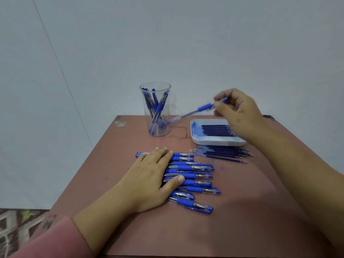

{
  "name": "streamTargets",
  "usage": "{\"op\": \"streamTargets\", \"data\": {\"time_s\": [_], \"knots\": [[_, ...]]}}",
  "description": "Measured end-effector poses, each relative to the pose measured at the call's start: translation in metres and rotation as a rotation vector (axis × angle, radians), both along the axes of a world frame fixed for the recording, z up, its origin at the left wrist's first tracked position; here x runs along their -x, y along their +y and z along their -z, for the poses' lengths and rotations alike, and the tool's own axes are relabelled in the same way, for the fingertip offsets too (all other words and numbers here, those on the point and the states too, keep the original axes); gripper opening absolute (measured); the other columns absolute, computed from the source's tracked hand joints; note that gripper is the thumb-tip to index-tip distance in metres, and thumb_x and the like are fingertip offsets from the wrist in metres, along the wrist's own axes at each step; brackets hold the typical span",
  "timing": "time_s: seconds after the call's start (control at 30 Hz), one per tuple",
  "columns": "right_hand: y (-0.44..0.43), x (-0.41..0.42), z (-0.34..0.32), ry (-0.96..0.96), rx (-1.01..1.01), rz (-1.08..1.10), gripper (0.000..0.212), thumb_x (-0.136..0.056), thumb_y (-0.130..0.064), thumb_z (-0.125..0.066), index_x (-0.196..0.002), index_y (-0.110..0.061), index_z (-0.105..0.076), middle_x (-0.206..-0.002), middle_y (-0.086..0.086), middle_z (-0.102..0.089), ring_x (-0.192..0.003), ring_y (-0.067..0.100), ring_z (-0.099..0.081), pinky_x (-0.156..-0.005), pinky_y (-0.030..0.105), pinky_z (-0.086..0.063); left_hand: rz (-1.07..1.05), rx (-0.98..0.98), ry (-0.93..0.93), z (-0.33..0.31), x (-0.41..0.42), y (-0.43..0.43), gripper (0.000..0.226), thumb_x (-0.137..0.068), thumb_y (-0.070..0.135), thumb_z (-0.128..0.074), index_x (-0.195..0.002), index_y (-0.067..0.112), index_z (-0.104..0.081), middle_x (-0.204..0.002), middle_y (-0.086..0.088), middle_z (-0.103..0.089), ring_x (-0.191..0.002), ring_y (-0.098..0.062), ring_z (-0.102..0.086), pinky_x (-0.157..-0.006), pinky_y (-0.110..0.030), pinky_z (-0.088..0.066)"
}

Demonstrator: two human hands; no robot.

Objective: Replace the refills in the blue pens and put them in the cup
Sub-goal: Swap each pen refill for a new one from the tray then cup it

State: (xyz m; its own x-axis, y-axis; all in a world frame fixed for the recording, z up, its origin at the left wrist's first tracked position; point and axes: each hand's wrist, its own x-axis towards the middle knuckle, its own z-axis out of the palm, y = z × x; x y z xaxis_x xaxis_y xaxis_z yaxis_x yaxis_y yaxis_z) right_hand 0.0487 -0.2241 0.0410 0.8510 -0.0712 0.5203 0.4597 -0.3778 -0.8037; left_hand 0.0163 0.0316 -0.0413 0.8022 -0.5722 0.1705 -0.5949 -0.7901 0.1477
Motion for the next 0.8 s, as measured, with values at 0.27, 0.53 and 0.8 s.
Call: {"op": "streamTargets", "data": {"time_s": [0.27,0.53,0.8], "knots": [[0.040,-0.063,-0.051,-0.216,-0.023,0.103,0.008,-0.090,-0.014,-0.061,-0.093,-0.021,-0.060,-0.080,-0.009,-0.056,-0.069,0.006,-0.053,-0.072,0.023,-0.050,-0.025,-0.024,0.010,0.001,0.002,-0.002,0.089,-0.083,0.076,-0.008,-0.155,0.025,-0.012,-0.161,0.007,-0.013,-0.147,-0.008,-0.008,-0.119,-0.026,-0.003],[0.075,-0.103,-0.038,-0.139,0.246,0.074,0.017,-0.091,-0.012,-0.057,-0.107,-0.012,-0.053,-0.082,-0.003,-0.058,-0.065,0.002,-0.050,-0.061,0.006,-0.041,-0.033,-0.017,0.006,0.003,0.000,-0.001,0.094,-0.077,0.079,0.000,-0.155,0.028,-0.010,-0.161,0.009,-0.013,-0.147,-0.008,-0.008,-0.119,-0.026,-0.003],[0.049,-0.073,-0.011,-0.045,0.401,0.088,0.018,-0.091,-0.029,-0.061,-0.109,-0.026,-0.063,-0.103,-0.007,-0.059,-0.079,0.007,-0.054,-0.072,0.010,-0.040,-0.017,-0.002,0.006,0.005,-0.002,0.000,0.094,-0.079,0.079,-0.003,-0.155,0.026,-0.016,-0.160,0.007,-0.018,-0.146,-0.010,-0.014,-0.120,-0.029,-0.009]]}}
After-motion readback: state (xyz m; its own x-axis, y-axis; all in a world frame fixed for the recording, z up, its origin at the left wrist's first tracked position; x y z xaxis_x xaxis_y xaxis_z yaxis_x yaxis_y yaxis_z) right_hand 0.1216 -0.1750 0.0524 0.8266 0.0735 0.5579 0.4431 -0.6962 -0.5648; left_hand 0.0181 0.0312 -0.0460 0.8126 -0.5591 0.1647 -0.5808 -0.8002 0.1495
